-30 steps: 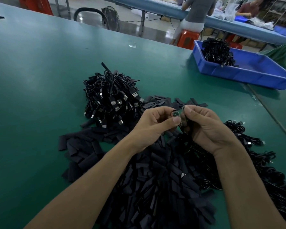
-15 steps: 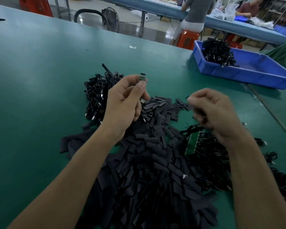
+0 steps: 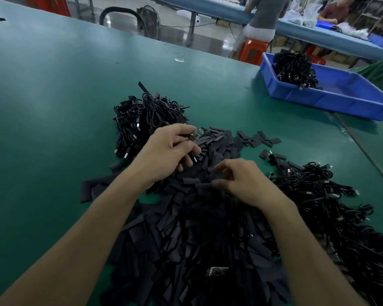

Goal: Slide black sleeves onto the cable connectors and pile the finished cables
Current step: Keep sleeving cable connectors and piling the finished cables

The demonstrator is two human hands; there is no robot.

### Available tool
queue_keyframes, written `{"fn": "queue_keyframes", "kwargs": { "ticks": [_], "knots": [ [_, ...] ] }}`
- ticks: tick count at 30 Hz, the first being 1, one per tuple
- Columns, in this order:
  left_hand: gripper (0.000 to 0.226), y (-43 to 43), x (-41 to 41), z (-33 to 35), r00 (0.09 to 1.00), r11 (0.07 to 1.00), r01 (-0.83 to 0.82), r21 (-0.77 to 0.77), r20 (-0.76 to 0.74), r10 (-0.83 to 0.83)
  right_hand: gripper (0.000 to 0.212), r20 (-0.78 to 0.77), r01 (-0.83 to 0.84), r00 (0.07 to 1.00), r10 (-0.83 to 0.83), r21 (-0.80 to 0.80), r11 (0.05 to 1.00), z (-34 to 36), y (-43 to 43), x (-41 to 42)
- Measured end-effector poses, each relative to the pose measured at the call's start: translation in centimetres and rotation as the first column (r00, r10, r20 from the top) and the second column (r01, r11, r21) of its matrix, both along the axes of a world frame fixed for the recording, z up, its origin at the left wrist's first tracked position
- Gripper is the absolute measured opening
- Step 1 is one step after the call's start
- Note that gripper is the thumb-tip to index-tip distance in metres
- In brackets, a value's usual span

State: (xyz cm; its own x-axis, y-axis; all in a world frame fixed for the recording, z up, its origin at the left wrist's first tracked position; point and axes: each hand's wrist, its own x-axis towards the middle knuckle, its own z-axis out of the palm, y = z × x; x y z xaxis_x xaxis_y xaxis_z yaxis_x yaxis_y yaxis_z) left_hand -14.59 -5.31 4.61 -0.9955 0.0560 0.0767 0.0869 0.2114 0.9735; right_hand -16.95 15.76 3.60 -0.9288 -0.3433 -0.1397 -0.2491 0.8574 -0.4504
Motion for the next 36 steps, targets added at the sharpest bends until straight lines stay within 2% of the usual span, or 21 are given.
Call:
{"fn": "queue_keyframes", "kwargs": {
  "ticks": [3, 6, 9, 10, 12, 15, 19, 24, 36],
  "knots": [
    [0.012, -0.3, -0.1, 0.0, 1.0, 1.0, -0.007, 0.028, 0.003, 0.007, 0.03, -0.007, -0.089, 0.996, 0.089, 0.023, 0.996, -1.3, -0.7, 0.3],
    [0.012, -0.2, -0.1, -0.4, 1.0, 1.0, -0.001, 0.025, 0.013, 0.0, 0.013, -0.034, -0.096, 0.995, 0.095, -0.001, 0.995, -1.5, -1.2, 0.5],
    [0.014, -0.3, -0.2, -0.9, 0.999, 0.998, -0.047, 0.042, 0.002, 0.047, 0.025, -0.035, -0.105, 0.994, 0.103, -0.045, 0.994, -1.2, -1.3, 0.7],
    [0.015, -0.4, -0.3, -1.0, 0.998, 0.997, -0.061, 0.037, -0.002, 0.061, 0.026, -0.061, -0.089, 0.995, 0.084, -0.095, 0.991, -1.1, -1.3, 0.7],
    [0.016, -0.5, -0.5, -1.2, 0.998, 0.998, -0.069, 0.007, 0.001, 0.069, 0.023, -0.073, -0.012, 0.997, -0.01, -0.294, 0.956, -0.7, -1.3, 0.8],
    [0.014, -0.4, -0.5, -1.5, 0.998, 0.998, -0.06, 0.007, 0.025, 0.06, 0.017, -0.009, 0.074, 0.995, -0.097, -0.576, 0.814, -0.3, -1.3, 1.3],
    [0.011, 0.0, -0.4, -1.5, 0.998, 0.998, -0.056, 0.002, 0.038, 0.056, 0.016, -0.05, 0.069, 0.987, -0.15, -0.715, 0.696, 0.0, -1.4, 1.7],
    [0.007, 0.2, -0.1, -1.3, 0.998, 0.999, -0.049, 0.001, 0.027, 0.049, 0.019, -0.149, 0.032, 0.968, -0.202, -0.724, 0.689, 0.5, -1.4, 1.7],
    [0.007, 0.1, 0.0, -1.1, 1.0, 0.999, -0.005, -0.05, 0.02, 0.006, 0.021, -0.188, 0.058, 0.95, -0.25, -0.68, 0.731, 0.4, -1.2, 2.0]
  ]
}}
